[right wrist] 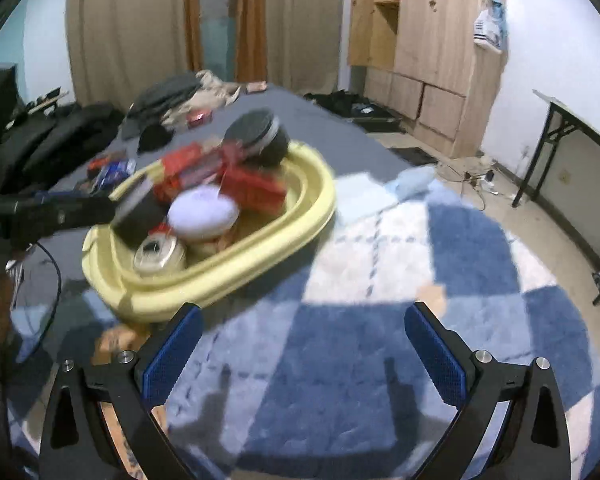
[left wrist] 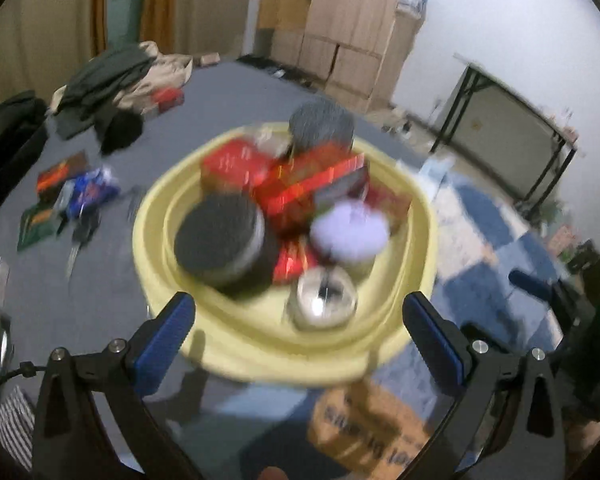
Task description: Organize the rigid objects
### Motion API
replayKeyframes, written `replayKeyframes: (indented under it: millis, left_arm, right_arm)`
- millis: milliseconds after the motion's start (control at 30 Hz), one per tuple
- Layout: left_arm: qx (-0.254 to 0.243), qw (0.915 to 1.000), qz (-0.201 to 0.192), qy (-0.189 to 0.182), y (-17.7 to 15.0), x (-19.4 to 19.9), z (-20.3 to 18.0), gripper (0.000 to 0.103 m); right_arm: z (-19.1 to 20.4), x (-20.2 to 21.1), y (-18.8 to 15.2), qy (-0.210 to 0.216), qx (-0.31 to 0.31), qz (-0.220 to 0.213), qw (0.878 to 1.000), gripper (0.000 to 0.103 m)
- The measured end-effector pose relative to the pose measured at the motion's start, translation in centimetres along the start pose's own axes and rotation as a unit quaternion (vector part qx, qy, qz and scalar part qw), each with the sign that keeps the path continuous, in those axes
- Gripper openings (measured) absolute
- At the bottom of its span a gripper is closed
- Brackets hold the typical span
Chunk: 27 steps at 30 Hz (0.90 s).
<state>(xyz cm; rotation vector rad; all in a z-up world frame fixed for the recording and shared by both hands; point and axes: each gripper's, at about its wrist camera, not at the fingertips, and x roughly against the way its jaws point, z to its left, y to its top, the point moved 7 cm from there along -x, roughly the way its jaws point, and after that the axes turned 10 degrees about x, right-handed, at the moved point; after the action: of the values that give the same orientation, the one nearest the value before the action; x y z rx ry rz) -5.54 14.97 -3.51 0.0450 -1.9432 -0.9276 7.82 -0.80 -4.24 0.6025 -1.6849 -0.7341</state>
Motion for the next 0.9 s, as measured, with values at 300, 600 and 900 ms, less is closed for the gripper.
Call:
replayKeyframes:
  millis: [300,600,900]
  left_arm:
    - [-0.042,0.9964,-0.047,0.057,-2.9,-1.4,-0.6,0.103]
    - [-0.049,0.9958,-0.038,0.067,-5.1,-1.2,0.1,0.103]
    - [-0.023,0.9949,0.0,0.098,-5.5,-4.8,1.7,0.103]
  right_arm:
    - [0.3,-6.6,-1.8,-0.015,-0.007,0.069,0.997,0.103]
    - [1.0,-7.4,-1.6,-0.023,0.001,0.075,0.997,0.103]
    - [1.0,-6.8,-2.0,-0.031,0.009,0.079,0.996,0.103]
